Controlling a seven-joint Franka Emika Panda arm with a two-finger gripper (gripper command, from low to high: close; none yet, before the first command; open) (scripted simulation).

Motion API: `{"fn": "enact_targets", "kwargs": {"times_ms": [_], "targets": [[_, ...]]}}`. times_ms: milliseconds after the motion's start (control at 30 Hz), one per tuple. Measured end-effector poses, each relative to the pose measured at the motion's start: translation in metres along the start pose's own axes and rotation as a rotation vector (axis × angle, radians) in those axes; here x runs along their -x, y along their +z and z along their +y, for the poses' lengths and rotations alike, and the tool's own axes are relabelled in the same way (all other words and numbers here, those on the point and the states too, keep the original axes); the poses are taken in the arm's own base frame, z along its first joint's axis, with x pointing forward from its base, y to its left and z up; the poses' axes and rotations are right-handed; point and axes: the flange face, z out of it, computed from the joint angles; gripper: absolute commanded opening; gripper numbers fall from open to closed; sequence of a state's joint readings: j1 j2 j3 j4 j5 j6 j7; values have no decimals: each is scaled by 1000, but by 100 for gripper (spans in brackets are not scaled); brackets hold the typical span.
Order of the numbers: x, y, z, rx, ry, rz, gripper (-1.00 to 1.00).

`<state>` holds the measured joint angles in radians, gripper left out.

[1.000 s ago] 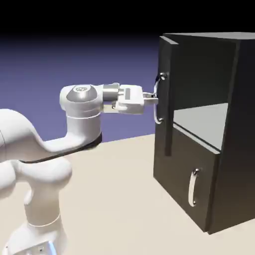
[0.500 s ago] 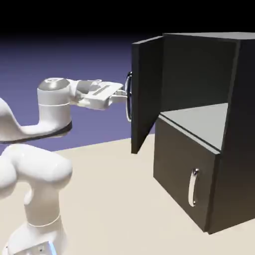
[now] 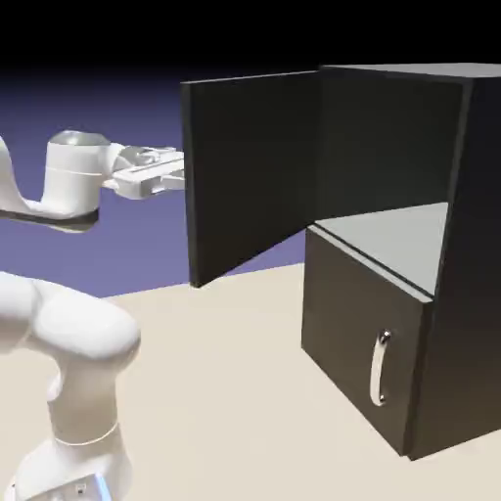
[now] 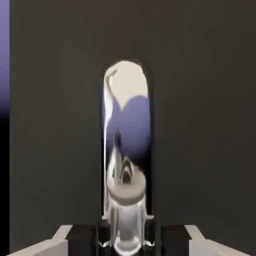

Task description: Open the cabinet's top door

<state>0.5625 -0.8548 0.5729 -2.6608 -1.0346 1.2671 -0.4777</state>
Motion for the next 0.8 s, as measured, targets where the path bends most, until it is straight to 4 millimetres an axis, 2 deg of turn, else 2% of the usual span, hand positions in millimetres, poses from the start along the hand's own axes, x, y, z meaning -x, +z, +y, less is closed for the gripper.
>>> {"fn": "enact_targets", "kwargs": {"times_ms": [233, 433, 633, 800], "targets": [[-21, -58, 21, -122, 0, -122, -100], [-41, -97, 41, -212, 0, -212, -100], [-57, -121, 57, -272, 0, -271, -100], [-64, -129, 61, -288, -4, -294, -100]]}}
